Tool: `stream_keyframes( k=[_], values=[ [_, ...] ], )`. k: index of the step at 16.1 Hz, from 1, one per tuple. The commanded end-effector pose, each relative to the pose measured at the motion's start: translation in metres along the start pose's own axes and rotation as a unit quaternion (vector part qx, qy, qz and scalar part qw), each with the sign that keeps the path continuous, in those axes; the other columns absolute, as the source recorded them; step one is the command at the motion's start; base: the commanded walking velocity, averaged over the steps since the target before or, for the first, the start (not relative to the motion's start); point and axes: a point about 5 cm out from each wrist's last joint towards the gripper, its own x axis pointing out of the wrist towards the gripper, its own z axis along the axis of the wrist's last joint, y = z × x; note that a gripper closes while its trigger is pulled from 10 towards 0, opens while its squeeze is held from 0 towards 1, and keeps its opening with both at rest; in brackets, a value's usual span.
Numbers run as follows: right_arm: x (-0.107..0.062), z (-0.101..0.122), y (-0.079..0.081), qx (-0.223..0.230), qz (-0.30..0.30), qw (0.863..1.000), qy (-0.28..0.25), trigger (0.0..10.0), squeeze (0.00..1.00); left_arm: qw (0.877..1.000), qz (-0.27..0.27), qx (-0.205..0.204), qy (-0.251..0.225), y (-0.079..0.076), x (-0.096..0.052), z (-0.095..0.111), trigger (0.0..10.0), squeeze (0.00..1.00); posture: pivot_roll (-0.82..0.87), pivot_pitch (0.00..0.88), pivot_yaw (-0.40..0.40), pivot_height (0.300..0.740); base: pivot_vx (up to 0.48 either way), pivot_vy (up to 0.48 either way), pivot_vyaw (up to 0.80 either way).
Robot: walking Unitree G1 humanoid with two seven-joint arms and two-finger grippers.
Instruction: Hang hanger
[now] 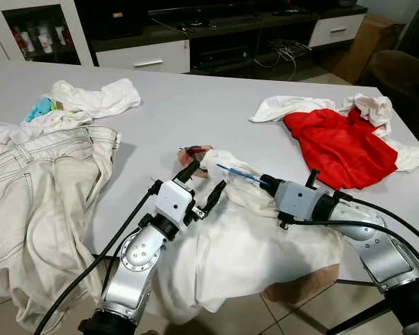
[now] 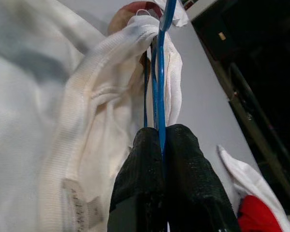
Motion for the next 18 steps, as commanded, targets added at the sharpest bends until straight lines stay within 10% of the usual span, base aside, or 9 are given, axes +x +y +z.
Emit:
stream_keyframes(
  k=[1, 2, 3, 4, 5, 7, 8, 18],
  values=[
    [0.002, 0.002, -0.010, -0.018, -0.019, 1.000, 0.001, 10.0, 0.00, 1.000, 0.004, 0.006, -0.012, 0.005, 0.002, 0.004, 10.0, 1.00, -0.04, 0.000, -0.015, 0.740, 0.000, 0.000, 0.00],
    [0.002, 0.001, -0.013, -0.018, -0.025, 1.000, 0.005, 10.0, 0.26, 1.000, 0.006, 0.007, -0.012, 0.006, 0.002, 0.004, 10.0, 1.00, -0.04, 0.000, -0.018, 0.740, 0.000, 0.000, 0.00],
    [0.001, 0.000, -0.015, -0.018, -0.030, 0.999, 0.007, 10.0, 0.83, 1.000, 0.008, 0.009, -0.011, 0.006, 0.003, 0.004, 10.0, 1.00, -0.04, 0.000, -0.018, 0.740, 0.000, 0.000, 0.00],
    [0.000, -0.005, -0.017, -0.025, -0.033, 0.999, 0.021, 10.0, 0.93, 1.000, 0.011, 0.013, -0.004, 0.007, 0.003, 0.002, 10.0, 0.19, -0.04, 0.000, -0.021, 0.740, 0.000, 0.000, 0.00],
    [0.000, -0.008, -0.017, -0.032, -0.031, 0.998, 0.032, 10.0, 0.88, 1.000, 0.012, 0.015, 0.000, 0.007, 0.002, 0.001, 10.0, 0.00, -0.04, 0.000, -0.023, 0.740, 0.000, 0.000, 0.00],
    [0.002, -0.008, -0.014, -0.036, -0.027, 0.998, 0.033, 10.0, 0.75, 1.000, 0.012, 0.015, 0.000, 0.006, 0.002, 0.001, 10.0, 0.00, -0.04, 0.000, -0.026, 0.740, 0.000, 0.000, 0.00],
    [0.004, -0.006, -0.011, -0.034, -0.023, 0.999, 0.031, 10.0, 0.00, 1.000, 0.012, 0.015, 0.001, 0.006, 0.002, 0.001, 10.0, 0.00, -0.04, 0.000, -0.027, 0.740, 0.000, 0.000, 0.00],
    [0.027, -0.008, 0.004, 0.023, -0.021, 0.997, 0.069, 10.0, 0.00, 1.000, 0.012, 0.017, 0.002, 0.006, 0.003, 0.000, 10.0, 0.00, -0.03, 0.000, -0.028, 0.740, 0.000, 0.000, 0.00]
  ],
)
